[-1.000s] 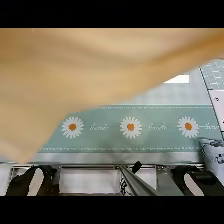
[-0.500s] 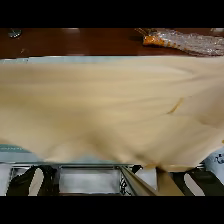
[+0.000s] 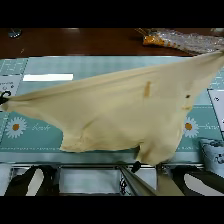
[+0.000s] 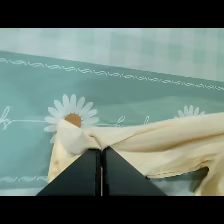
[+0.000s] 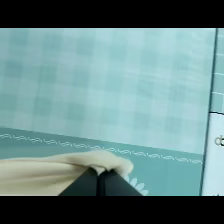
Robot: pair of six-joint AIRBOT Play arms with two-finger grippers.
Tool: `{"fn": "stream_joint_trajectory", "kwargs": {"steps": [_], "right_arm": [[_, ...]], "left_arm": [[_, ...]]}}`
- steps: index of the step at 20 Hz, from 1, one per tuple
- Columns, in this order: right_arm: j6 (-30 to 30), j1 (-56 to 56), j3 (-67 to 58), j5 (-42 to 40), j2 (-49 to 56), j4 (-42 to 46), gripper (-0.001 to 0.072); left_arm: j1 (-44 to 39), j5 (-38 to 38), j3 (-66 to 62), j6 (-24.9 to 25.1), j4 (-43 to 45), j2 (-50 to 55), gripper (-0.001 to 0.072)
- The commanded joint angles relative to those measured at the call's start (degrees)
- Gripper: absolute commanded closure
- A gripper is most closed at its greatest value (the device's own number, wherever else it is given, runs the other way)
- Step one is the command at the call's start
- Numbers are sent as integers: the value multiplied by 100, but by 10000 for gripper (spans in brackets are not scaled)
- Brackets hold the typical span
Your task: Fold the shirts.
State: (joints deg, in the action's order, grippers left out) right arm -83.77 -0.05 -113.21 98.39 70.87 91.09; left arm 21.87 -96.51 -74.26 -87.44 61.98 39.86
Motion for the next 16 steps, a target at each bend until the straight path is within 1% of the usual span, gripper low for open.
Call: {"fn": "stream_joint_trajectory", "kwargs": {"steps": [1, 3, 6, 7, 9, 11, 13, 15, 16], "right_arm": [[46, 0, -4, -756, 1047, -11, 696], [44, 0, -4, -1307, 1425, -125, 696], [9, 0, -4, -2293, 1834, -304, 695], [-33, 0, -4, -2608, 1956, -348, 696], [-205, 0, -4, -3099, 2245, -378, 695], [-308, 0, -4, -3390, 2586, -378, 695], [-308, 0, -4, -3567, 2966, -380, 695], [-317, 0, -4, -3679, 3300, -378, 695], [-420, 0, -4, -3700, 3438, -376, 695]], "left_arm": [[-260, 1213, 393, 254, -313, 857, 691], [-474, 2140, 297, 586, -511, 1410, 691], [-841, 3576, 22, 984, -527, 2157, 690], [-955, 4063, -39, 984, -533, 2411, 690], [-1161, 4802, -52, 986, -595, 2846, 690], [-1366, 5394, -52, 986, -595, 3327, 690], [-1530, 5788, -52, 986, -592, 3770, 690], [-1633, 6100, -52, 986, -595, 4146, 690], [-1665, 6148, -52, 986, -595, 4306, 690]]}}
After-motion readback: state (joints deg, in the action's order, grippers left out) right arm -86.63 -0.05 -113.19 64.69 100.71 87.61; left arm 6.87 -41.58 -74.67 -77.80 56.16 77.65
